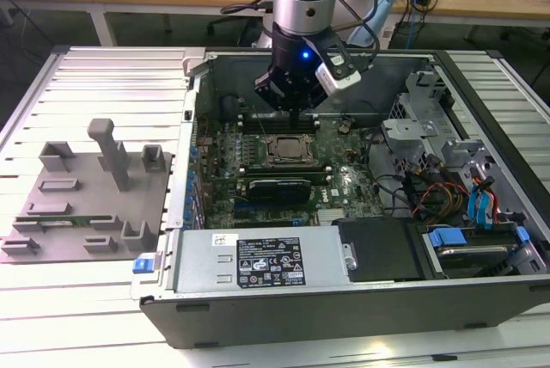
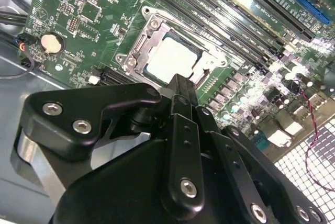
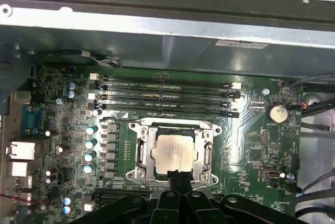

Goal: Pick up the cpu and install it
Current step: 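Install the first cpu locking lever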

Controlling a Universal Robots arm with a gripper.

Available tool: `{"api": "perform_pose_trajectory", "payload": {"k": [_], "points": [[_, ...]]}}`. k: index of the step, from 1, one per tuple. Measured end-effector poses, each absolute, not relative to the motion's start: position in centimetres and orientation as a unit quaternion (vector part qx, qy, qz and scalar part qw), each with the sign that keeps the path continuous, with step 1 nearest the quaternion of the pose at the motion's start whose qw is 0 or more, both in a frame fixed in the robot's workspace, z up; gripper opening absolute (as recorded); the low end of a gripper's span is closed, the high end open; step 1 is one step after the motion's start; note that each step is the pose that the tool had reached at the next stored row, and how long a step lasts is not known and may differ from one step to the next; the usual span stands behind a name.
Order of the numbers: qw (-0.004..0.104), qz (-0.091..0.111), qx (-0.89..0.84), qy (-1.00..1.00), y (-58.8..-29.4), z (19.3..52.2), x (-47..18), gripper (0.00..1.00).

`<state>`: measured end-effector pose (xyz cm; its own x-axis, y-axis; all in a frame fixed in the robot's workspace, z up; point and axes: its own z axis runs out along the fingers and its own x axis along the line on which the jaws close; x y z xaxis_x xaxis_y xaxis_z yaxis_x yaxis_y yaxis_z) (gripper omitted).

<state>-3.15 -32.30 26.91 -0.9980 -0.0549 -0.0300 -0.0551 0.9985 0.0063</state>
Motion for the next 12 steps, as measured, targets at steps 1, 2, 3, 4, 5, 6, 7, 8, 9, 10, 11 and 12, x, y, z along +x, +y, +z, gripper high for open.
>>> {"api": "perform_pose_trajectory", "payload": {"k": [1, 2, 3, 4, 5, 6, 7, 8, 9, 10, 11, 12], "points": [[0.015, 0.004, -0.028, 1.0, -32.3, 26.9, -3.3, 0.11], [0.015, 0.004, -0.028, 1.0, -32.3, 26.9, -3.4, 0.11], [0.015, 0.004, -0.028, 1.0, -32.3, 26.9, -3.6, 0.11], [0.015, 0.004, -0.028, 1.0, -32.3, 26.9, -3.9, 0.11], [0.015, 0.004, -0.028, 1.0, -32.3, 26.9, -4.1, 0.11], [0.015, 0.004, -0.028, 0.999, -32.3, 26.9, -4.4, 0.11], [0.015, 0.004, -0.028, 1.0, -32.3, 26.9, -4.7, 0.11], [0.015, 0.004, -0.028, 1.0, -32.3, 26.9, -5.2, 0.11], [0.015, 0.004, -0.028, 1.0, -32.3, 26.9, -5.8, 0.11], [0.015, 0.004, -0.028, 1.0, -32.3, 26.9, -6.4, 0.11], [0.015, 0.004, -0.028, 1.0, -32.3, 26.9, -7.0, 0.11], [0.015, 0.004, -0.028, 1.0, -32.3, 26.9, -7.3, 0.11]]}}
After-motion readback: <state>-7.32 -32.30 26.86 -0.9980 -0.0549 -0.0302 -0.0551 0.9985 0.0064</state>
